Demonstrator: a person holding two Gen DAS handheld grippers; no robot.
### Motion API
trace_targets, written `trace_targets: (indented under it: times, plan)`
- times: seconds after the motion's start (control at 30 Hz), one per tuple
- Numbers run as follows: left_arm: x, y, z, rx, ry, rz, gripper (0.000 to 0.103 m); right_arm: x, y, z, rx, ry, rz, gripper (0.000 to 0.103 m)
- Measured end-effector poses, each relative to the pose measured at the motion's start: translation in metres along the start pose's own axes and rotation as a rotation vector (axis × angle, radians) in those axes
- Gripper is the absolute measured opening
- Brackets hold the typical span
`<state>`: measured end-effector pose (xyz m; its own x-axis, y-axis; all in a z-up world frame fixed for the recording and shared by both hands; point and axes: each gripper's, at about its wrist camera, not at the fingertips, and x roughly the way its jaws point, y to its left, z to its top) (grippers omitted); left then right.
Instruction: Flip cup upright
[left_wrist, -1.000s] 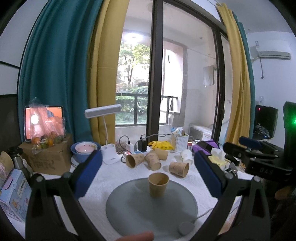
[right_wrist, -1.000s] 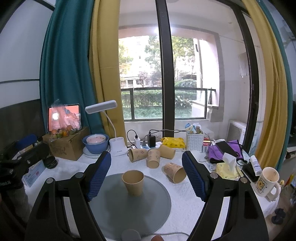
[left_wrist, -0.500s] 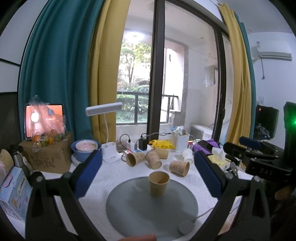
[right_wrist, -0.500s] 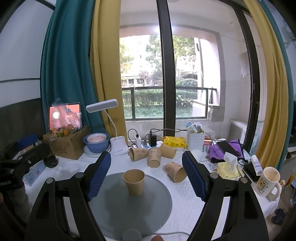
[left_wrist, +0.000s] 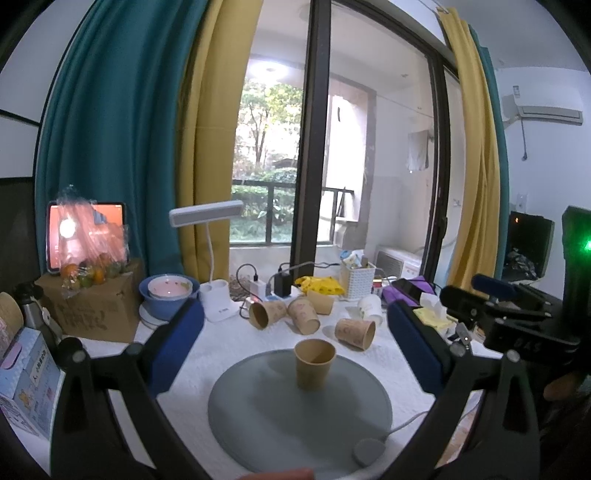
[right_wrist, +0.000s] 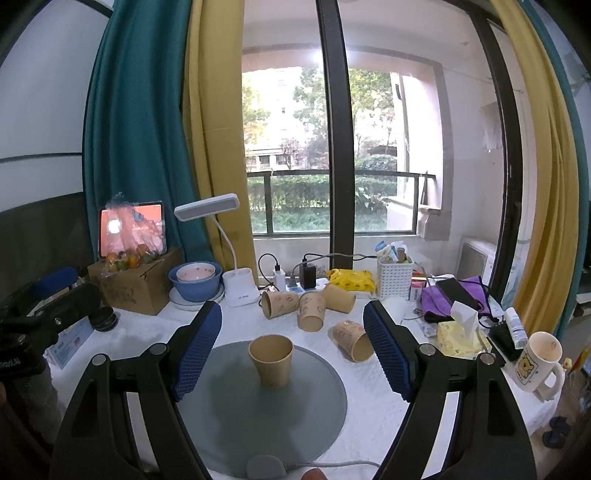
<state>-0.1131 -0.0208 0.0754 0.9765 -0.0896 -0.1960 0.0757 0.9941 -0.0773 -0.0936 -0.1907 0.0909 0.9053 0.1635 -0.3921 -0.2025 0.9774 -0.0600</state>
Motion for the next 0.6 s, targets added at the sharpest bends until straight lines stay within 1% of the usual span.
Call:
trace_targets:
  times: [0.6]
  plan:
    - [-0.0016,-0.003,-0.0015,-0.012,0.003,0.01,0.1,-0.0001,0.0003,0.0,0.0,0.001,0.001,0.082]
